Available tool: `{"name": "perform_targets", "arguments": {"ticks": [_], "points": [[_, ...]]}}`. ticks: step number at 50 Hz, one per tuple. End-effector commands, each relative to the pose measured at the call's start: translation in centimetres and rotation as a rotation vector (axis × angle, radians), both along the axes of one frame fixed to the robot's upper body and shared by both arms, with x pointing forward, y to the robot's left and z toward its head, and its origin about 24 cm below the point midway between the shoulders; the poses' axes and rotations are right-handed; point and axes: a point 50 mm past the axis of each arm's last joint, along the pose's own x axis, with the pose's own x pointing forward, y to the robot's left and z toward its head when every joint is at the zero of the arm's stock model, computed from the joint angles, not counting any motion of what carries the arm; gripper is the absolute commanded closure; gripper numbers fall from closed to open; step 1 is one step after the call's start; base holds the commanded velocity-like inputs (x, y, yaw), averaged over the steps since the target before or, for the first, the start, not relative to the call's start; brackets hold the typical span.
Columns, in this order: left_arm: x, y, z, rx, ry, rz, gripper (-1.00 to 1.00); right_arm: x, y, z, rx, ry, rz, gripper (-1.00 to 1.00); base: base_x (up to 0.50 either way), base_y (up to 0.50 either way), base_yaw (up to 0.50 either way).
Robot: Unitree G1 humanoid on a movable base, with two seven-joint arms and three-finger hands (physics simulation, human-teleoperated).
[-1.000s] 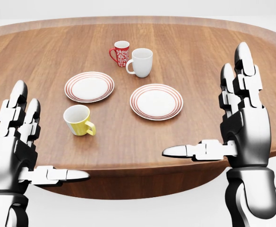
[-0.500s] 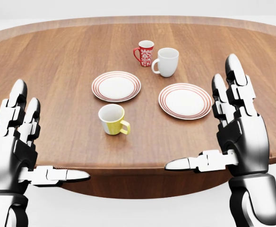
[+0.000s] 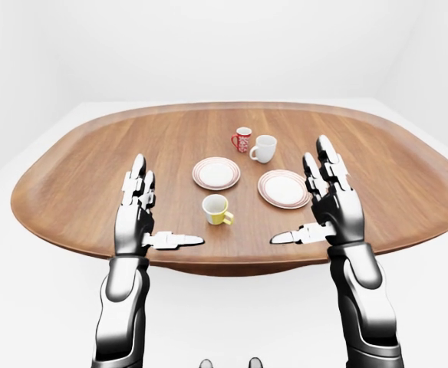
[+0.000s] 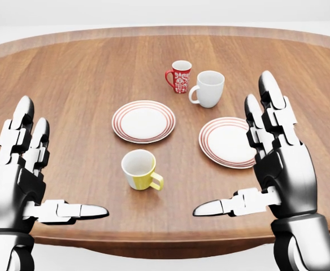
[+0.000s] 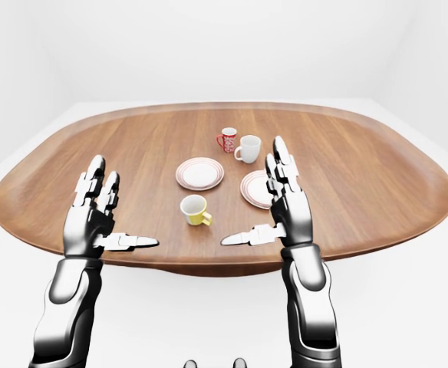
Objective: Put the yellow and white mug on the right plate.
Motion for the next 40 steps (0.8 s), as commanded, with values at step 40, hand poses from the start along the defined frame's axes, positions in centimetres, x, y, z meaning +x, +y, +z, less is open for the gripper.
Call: {"name": "perform_targets", "arguments": {"ticks": [40], "points": [[0.01, 0.04, 0.3, -0.003, -0.013, -0.001, -0.98, 0.35, 0.02, -0.75, -0.033, 0.035, -0.019, -1.0, 0.33, 0.0, 0.0]]}}
